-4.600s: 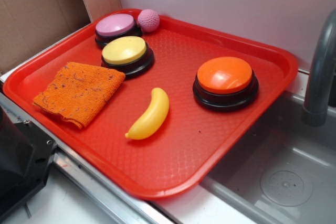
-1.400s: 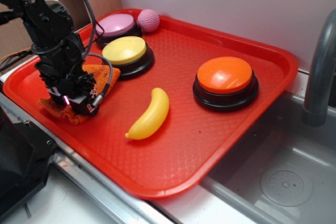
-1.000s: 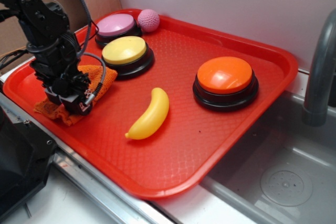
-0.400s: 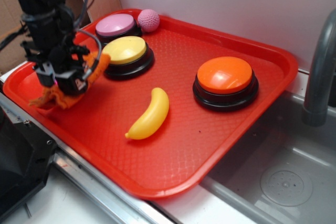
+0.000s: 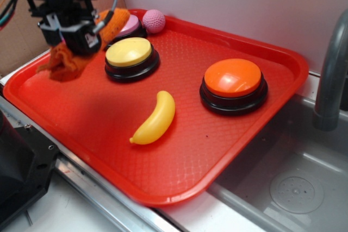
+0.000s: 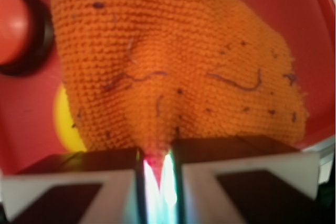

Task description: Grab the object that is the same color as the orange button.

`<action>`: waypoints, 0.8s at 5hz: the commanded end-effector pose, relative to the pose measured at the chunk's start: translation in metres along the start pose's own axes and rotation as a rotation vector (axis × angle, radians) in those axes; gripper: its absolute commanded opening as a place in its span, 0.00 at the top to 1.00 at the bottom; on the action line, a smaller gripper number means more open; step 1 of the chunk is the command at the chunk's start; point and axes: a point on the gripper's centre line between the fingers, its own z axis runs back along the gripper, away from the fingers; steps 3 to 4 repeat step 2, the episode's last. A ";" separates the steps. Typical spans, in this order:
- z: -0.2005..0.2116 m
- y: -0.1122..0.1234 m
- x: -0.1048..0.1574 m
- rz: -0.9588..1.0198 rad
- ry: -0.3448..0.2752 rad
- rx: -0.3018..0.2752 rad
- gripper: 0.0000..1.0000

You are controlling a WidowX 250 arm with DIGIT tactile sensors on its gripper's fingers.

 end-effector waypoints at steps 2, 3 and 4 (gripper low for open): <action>0.036 -0.010 0.010 -0.066 -0.014 0.029 1.00; 0.036 -0.010 0.010 -0.066 -0.014 0.029 1.00; 0.036 -0.010 0.010 -0.066 -0.014 0.029 1.00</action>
